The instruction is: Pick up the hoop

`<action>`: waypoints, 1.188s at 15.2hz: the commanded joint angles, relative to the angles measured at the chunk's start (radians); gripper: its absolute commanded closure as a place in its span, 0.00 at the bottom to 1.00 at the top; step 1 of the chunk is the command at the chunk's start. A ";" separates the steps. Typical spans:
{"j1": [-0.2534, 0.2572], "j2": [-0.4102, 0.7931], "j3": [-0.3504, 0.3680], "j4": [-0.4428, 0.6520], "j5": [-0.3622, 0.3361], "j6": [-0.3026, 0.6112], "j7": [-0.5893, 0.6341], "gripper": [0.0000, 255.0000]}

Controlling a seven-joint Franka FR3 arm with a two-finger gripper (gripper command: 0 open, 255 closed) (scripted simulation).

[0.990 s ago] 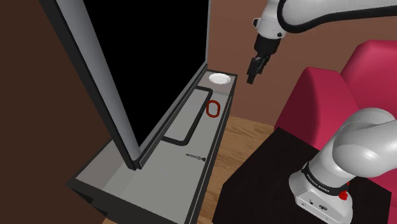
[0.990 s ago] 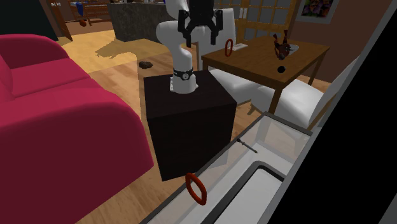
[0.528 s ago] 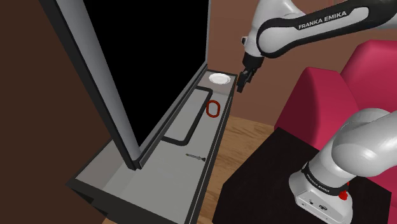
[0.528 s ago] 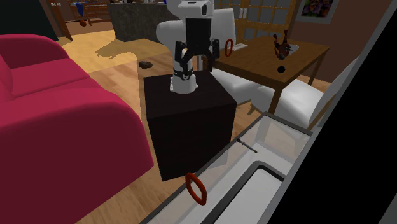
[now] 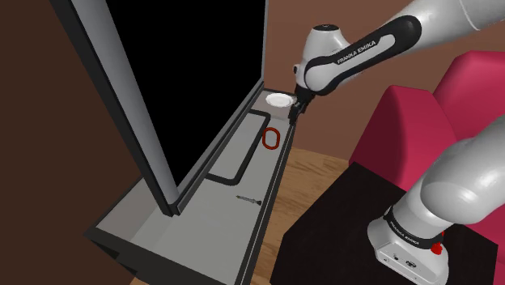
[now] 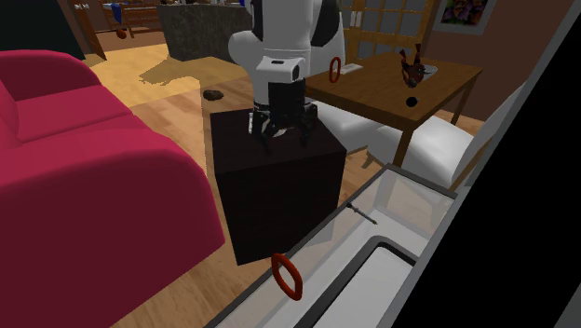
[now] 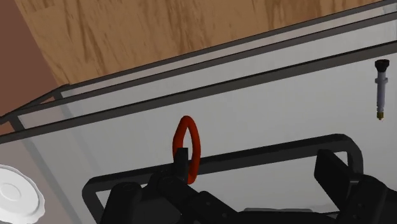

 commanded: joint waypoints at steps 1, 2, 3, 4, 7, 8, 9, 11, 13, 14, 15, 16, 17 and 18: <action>-0.006 0.078 -0.007 0.027 -0.007 0.062 -0.010 0.00; -0.009 0.118 -0.010 0.042 -0.009 0.090 -0.014 0.00; -0.011 0.159 -0.013 0.059 -0.012 0.118 -0.018 0.00; -0.014 0.199 -0.016 0.078 -0.014 0.144 -0.022 0.00; -0.023 0.321 -0.023 0.141 -0.018 0.213 -0.035 0.00; -0.026 0.361 -0.024 0.165 -0.019 0.234 -0.039 0.00; -0.029 0.401 -0.026 0.190 -0.019 0.253 -0.044 0.00; -0.036 0.481 -0.028 0.245 -0.019 0.286 -0.053 0.00; -0.044 0.560 -0.028 0.305 -0.018 0.314 -0.062 0.00; -0.048 0.600 -0.028 0.336 -0.018 0.326 -0.066 0.00; -0.052 0.639 -0.028 0.369 -0.018 0.336 -0.071 0.00; -0.053 0.647 -0.028 0.376 -0.018 0.338 -0.072 0.00; -0.053 0.659 -0.028 0.378 -0.018 0.348 -0.070 0.00; -0.053 0.671 -0.028 0.380 -0.019 0.358 -0.069 0.00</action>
